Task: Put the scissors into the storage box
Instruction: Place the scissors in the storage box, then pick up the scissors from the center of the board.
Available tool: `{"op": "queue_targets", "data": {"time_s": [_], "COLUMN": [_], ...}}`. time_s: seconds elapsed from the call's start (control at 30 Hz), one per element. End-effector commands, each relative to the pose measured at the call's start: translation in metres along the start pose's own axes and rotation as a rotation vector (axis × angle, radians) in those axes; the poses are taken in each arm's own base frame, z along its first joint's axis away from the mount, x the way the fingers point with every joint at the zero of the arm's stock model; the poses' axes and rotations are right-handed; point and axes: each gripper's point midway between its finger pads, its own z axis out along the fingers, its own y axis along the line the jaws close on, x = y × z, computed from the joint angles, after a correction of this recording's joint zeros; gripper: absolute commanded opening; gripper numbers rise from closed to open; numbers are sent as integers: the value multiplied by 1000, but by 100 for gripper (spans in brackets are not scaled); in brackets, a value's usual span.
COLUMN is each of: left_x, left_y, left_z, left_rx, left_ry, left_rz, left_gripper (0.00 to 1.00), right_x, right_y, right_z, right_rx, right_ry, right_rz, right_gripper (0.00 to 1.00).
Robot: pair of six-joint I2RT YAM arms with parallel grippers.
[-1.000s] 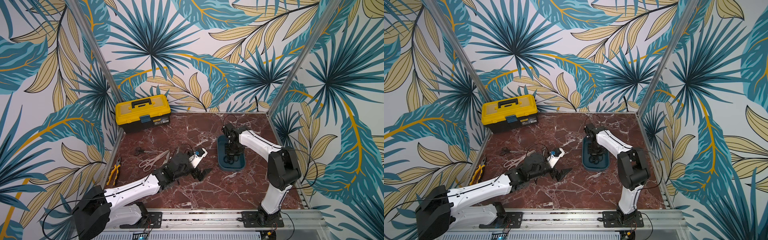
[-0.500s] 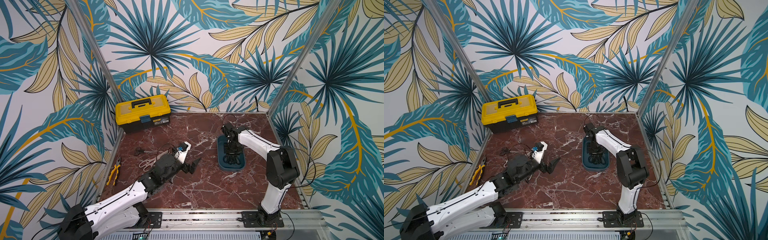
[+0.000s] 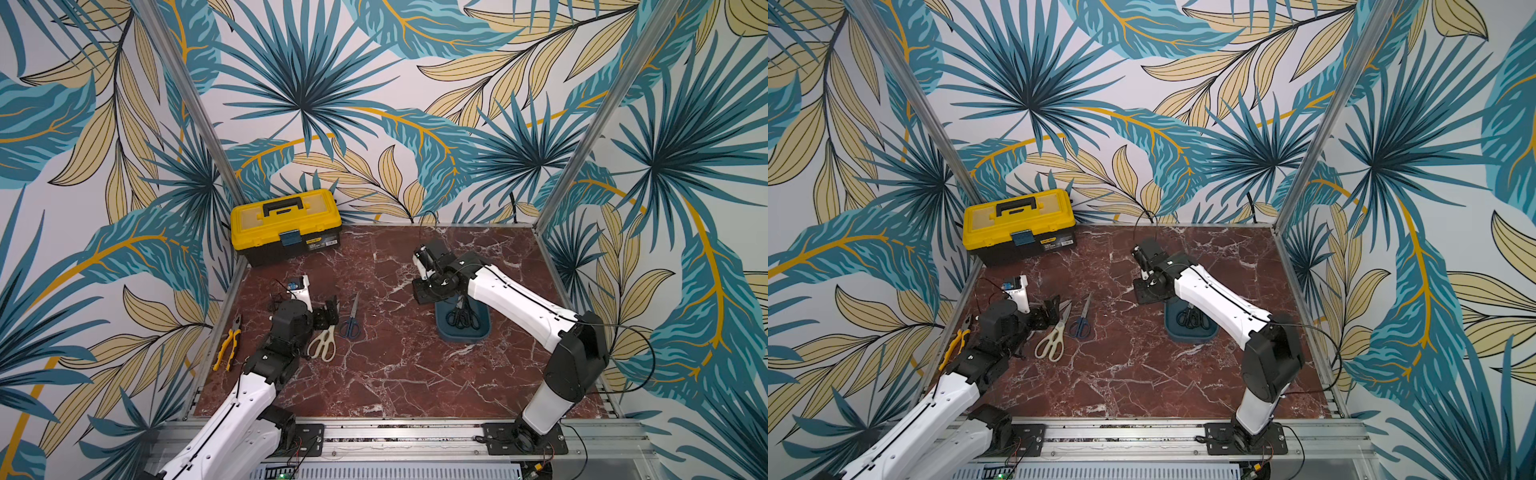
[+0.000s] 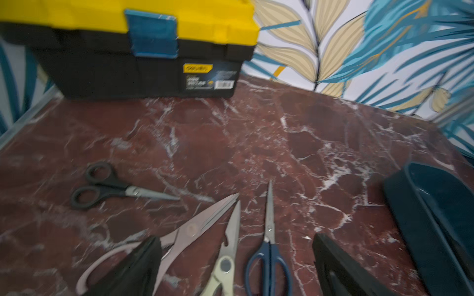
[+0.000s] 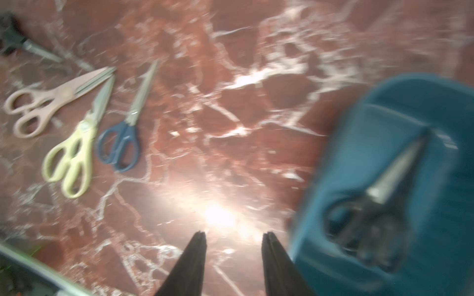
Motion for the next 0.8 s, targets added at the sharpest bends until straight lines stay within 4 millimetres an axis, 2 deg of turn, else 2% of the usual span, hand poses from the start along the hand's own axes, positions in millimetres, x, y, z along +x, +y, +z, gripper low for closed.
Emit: {"op": "queue_targets", "data": {"time_s": [0.0,0.1,0.2,0.33,0.57,0.77], "left_x": [24,36,42,47,54,58], "left_y": [24,40,47,47,44,46], "left_z": [3,6,9,13,16,16], "left_rx": [-38,-88,-125,-122,-92,-95], "left_ry": [109,168,204,223,225,234], "left_rz": [-129,-170,-171,-169,-168,-166], "left_gripper": [96,97,97,97,97,98], "right_x": [13,21,20,16,20,25], "right_y": [51,84,104,115,128,137], "right_z": [33,55,73,96,129,146], "right_rx": [-49,-46,-15,30,38,42], "right_ry": [55,80,82,99,162,222], "right_rz": [-28,-34,-43,-55,-15,-15], "right_gripper": [40,40,40,40,40,40]}}
